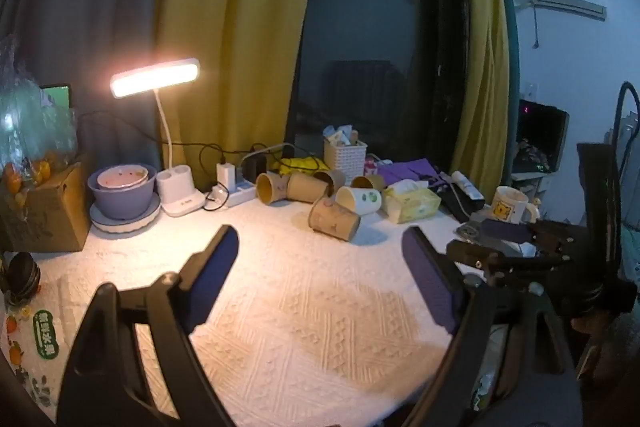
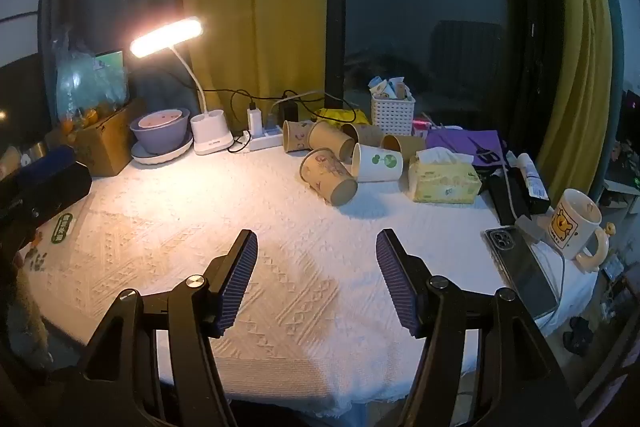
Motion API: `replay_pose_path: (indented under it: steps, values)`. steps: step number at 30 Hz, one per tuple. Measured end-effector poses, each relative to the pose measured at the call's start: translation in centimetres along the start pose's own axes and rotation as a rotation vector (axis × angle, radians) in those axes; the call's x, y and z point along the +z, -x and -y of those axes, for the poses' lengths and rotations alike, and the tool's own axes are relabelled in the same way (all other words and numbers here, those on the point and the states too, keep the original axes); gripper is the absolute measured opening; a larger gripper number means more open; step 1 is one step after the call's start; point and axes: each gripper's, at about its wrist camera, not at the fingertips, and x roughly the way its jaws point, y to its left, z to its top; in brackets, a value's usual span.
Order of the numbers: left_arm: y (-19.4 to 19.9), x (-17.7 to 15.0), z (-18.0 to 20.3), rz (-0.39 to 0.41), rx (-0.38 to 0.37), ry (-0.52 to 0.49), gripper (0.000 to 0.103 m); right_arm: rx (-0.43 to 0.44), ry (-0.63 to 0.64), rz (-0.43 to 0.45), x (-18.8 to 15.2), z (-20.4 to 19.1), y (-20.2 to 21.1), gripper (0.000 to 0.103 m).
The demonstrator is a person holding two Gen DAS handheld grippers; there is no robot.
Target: Flip cup upright
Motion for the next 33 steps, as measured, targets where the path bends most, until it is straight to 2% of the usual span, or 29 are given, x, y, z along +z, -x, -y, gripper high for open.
replay_pose_path:
  steps: [12, 33]
  values:
    - [0.28, 0.15, -0.75, -0.01, -0.016, 0.025, 0.085, -0.006, 0.008, -0.017, 0.4, -0.71, -0.07, 0.065]
    - [0.32, -0.16, -0.23, -0.01, -0.025, 0.003, 0.085, -0.002, 0.014, -0.015, 0.3, -0.58, 0.1, 0.065]
